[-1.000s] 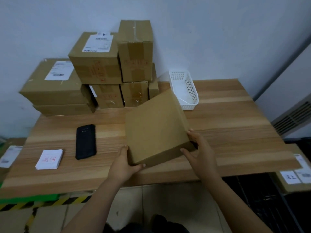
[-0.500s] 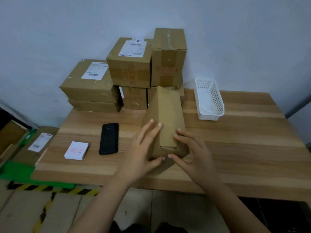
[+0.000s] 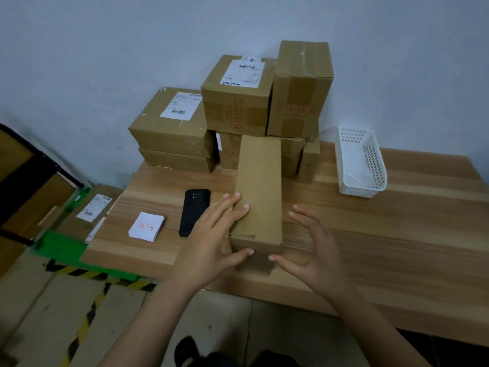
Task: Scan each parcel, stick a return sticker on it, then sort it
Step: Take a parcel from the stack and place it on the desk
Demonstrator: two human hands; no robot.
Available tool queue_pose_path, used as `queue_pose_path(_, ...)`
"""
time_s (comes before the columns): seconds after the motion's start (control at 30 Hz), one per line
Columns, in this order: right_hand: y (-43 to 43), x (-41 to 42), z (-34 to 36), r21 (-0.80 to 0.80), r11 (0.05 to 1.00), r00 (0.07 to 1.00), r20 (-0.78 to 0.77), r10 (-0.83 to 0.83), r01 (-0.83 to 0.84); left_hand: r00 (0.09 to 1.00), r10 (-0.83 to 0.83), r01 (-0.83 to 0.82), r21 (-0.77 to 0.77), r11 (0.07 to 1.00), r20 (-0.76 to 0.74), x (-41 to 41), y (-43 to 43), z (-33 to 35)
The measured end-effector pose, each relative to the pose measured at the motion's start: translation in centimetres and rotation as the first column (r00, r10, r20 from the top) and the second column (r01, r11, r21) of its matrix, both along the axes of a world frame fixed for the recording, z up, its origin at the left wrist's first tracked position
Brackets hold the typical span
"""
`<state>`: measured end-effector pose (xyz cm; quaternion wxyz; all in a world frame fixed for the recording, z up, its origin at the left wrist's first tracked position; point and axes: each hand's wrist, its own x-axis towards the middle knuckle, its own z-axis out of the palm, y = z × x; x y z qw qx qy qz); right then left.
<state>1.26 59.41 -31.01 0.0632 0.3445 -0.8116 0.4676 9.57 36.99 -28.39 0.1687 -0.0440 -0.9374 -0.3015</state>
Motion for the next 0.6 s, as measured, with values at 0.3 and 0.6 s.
queue_pose_path(0.3,-1.8,-0.9,-8.0,0.142,0.987,0.726,0.687,-0.042,-0.078,0.963,0.214,-0.234,0.114,0.966,0.162,3.1,-5.2,-0.4)
queue_pose_path(0.6,-4.0,-0.6,-9.5,0.072,0.995,0.696,0.711,-0.096,0.064,0.926,0.282,-0.330,0.176,0.928,0.250,4.2,-5.9,-2.9)
